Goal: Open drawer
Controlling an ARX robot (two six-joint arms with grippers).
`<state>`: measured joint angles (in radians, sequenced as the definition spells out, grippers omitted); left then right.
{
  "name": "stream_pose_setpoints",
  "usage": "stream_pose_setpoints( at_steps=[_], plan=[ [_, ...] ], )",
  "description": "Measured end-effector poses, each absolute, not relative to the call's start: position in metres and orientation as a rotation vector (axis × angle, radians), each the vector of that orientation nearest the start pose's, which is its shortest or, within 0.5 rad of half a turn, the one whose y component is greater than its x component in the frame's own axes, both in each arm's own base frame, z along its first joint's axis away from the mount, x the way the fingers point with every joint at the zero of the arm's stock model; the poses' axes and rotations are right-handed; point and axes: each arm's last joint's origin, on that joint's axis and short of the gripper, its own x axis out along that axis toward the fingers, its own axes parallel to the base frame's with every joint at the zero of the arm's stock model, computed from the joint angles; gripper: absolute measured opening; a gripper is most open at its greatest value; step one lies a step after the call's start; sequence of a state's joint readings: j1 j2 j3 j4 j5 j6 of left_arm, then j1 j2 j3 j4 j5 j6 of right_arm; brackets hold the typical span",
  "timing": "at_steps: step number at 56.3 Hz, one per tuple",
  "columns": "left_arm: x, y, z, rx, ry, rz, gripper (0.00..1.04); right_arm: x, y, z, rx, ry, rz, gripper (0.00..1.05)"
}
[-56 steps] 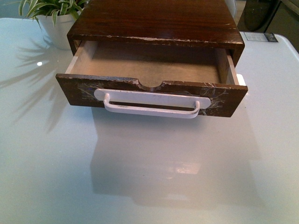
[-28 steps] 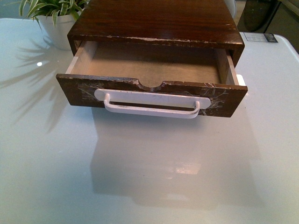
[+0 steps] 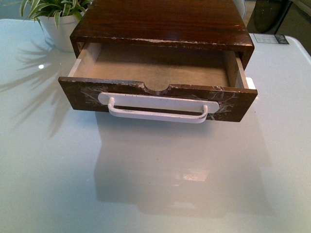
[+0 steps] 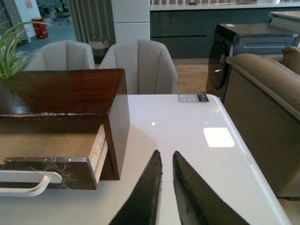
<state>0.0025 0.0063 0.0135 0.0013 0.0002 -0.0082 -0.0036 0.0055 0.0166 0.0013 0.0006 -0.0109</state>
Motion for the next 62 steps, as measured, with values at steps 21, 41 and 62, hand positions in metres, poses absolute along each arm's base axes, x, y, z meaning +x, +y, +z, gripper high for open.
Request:
stream_pose_setpoints(
  at_steps=[21, 41, 62],
  plan=[
    [0.0973, 0.0002, 0.1678, -0.008, -0.009, 0.002, 0.84, 0.097, -0.0004, 0.1689, -0.011, -0.012, -0.004, 0.86],
    [0.0973, 0.0002, 0.1678, -0.006, -0.009, 0.002, 0.96, 0.097, -0.0004, 0.1689, -0.01, -0.012, -0.004, 0.96],
    [0.0973, 0.0002, 0.1678, -0.006, -0.009, 0.002, 0.96, 0.097, -0.0004, 0.1689, -0.01, -0.012, -0.004, 0.96]
  ],
)
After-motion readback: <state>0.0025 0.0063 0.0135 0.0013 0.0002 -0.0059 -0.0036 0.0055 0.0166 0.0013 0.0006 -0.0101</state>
